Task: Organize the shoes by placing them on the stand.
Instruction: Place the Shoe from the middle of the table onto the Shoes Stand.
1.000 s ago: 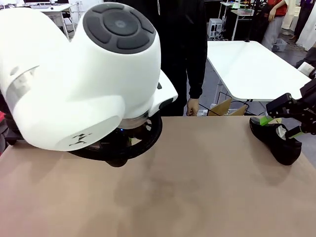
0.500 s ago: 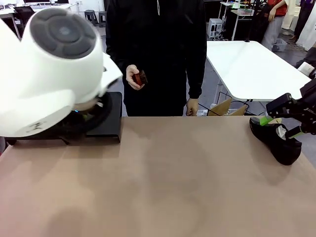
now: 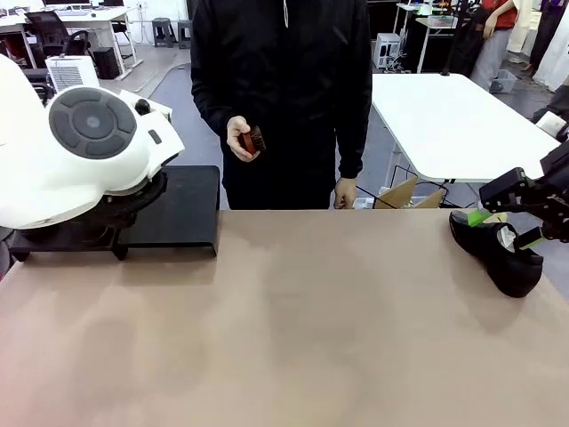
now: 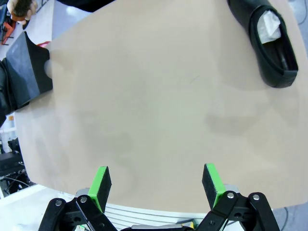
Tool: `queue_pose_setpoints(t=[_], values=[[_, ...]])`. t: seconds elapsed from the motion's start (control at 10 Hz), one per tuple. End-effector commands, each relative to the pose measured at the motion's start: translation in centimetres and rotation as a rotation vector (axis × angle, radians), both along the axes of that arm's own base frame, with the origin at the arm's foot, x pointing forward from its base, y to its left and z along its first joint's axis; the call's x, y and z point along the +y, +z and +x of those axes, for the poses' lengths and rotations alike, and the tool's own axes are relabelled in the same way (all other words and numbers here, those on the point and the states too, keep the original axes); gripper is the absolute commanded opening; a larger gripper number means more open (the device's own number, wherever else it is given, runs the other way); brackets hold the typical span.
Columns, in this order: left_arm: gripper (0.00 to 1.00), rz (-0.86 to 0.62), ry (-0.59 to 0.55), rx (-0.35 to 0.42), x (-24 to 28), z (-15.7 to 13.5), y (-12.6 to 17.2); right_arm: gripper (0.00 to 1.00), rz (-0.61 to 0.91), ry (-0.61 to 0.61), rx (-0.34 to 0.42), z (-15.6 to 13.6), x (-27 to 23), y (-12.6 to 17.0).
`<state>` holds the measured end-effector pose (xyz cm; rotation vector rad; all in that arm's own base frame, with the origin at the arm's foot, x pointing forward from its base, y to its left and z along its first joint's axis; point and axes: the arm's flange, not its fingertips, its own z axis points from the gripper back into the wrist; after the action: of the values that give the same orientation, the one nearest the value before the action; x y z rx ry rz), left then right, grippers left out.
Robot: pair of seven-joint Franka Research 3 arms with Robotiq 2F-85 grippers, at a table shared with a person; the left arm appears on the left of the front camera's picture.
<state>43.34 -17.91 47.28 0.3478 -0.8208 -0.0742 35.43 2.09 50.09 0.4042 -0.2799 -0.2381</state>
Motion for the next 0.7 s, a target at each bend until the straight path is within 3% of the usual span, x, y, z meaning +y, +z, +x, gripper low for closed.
queue_pose_setpoints(t=[0.0,0.6], values=[[0.0,0.003,-0.036,-0.03,-0.9,2.8,-1.4,1.0,0.009,0.006,-0.003,0.1,0.0,0.0],[0.0,0.002,-0.018,-0.009,0.0,6.3,-4.1,1.0,0.009,0.006,-0.003,0.1,0.0,0.0]])
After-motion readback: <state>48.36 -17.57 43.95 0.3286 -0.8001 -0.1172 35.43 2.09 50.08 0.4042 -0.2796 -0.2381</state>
